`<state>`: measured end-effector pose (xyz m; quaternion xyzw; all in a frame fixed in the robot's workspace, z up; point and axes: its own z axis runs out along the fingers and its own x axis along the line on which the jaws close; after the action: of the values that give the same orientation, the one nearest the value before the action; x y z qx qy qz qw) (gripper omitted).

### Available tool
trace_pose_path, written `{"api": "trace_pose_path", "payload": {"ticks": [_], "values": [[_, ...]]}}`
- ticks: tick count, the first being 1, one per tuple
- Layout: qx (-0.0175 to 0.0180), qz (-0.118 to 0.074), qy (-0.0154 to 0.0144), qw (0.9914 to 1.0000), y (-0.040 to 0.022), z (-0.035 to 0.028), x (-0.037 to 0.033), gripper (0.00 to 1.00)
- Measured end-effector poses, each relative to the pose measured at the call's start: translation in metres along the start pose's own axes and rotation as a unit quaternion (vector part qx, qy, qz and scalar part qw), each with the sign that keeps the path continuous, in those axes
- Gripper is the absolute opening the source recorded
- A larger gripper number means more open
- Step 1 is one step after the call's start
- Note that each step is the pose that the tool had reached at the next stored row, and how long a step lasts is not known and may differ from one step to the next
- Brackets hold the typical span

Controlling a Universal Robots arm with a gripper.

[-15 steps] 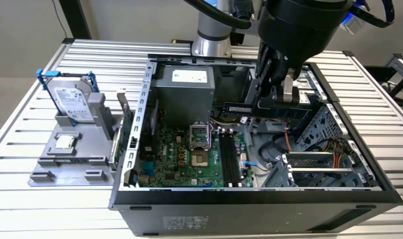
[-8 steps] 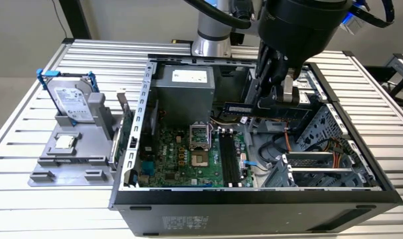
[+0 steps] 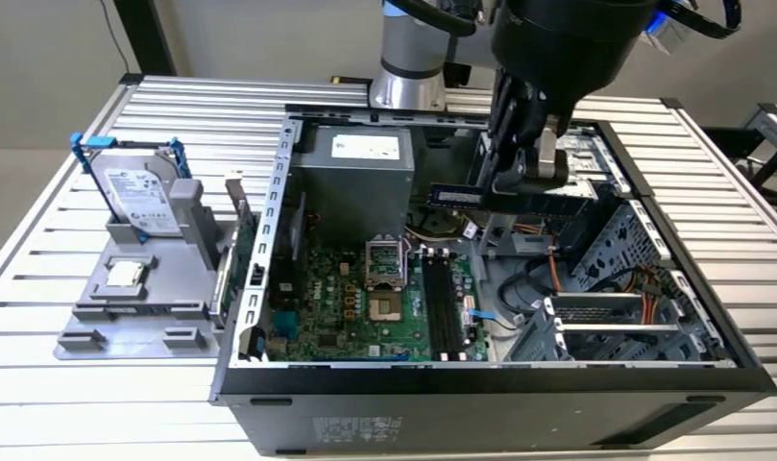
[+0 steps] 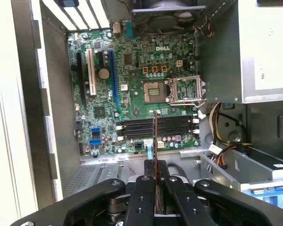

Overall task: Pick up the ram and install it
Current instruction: 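Pick up the ram and move it above insertion slot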

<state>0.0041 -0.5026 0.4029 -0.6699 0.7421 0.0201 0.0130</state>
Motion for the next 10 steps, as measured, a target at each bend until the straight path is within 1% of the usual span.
{"api": "trace_pose_path", "payload": {"ticks": [2,3,6,10], "values": [[-0.0001,-0.001,0.0001,1.0,0.0008,0.0004,-0.007,0.0],[-0.0002,-0.003,0.0001,0.99999,0.0011,0.0005,-0.0091,0.0],[-0.0007,-0.016,0.0002,0.99988,0.0014,0.0007,-0.0125,0.0],[-0.0015,-0.033,0.0004,0.99944,0.0019,0.001,-0.0162,0.0]]}}
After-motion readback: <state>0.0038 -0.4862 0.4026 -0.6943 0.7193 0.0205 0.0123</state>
